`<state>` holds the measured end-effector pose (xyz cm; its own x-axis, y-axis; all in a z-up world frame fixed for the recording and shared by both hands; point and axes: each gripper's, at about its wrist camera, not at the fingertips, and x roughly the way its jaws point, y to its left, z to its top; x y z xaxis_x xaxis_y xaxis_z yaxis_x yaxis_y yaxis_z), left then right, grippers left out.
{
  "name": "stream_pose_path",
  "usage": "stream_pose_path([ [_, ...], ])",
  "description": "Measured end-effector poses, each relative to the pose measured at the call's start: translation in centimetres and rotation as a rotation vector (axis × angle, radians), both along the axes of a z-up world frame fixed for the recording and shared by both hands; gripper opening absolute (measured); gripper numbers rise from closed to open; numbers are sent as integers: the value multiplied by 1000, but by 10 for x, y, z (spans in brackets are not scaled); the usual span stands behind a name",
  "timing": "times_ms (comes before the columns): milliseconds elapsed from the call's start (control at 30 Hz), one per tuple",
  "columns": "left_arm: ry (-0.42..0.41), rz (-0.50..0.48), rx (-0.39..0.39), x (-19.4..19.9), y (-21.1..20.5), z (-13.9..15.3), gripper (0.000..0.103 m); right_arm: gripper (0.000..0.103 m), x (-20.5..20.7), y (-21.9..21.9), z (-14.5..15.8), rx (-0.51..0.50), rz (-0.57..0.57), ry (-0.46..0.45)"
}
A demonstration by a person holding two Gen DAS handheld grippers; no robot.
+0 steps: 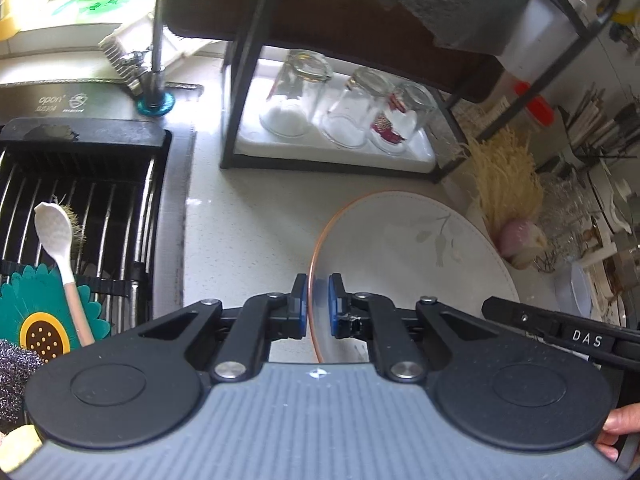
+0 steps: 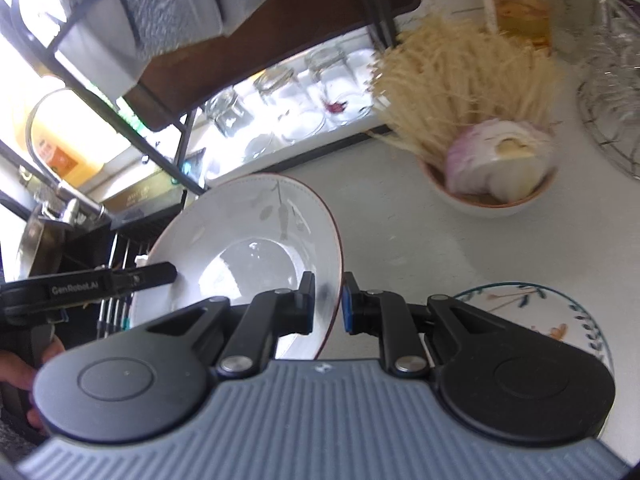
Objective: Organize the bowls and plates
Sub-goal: 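Lift the white bowl and carry it toward the plate stack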
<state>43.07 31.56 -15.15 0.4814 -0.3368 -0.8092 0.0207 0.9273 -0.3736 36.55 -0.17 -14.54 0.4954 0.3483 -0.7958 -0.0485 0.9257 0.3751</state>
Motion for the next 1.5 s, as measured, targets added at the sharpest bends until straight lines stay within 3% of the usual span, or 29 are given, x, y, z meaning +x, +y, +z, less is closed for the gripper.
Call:
stream_pose_path([
  [500,-48,-69,7,-23,-73,31,11,17,-46,-70,14,70,-117,-78],
  [733,-49,-59,5,-44,-103,38,11,17,-61,-100,19,96,-119,-98],
  [967,-31,-59,20,-63,-133,34,11,17,-76,-123,16,65,-102,-107],
  [1100,21,-50,-2,-69,-150,24,11,17,-81,-139,5,65,-133,-71],
  [1500,87,-77,97,-75,-187,0,12,17,-96,-156,-24,21,-116,-50],
])
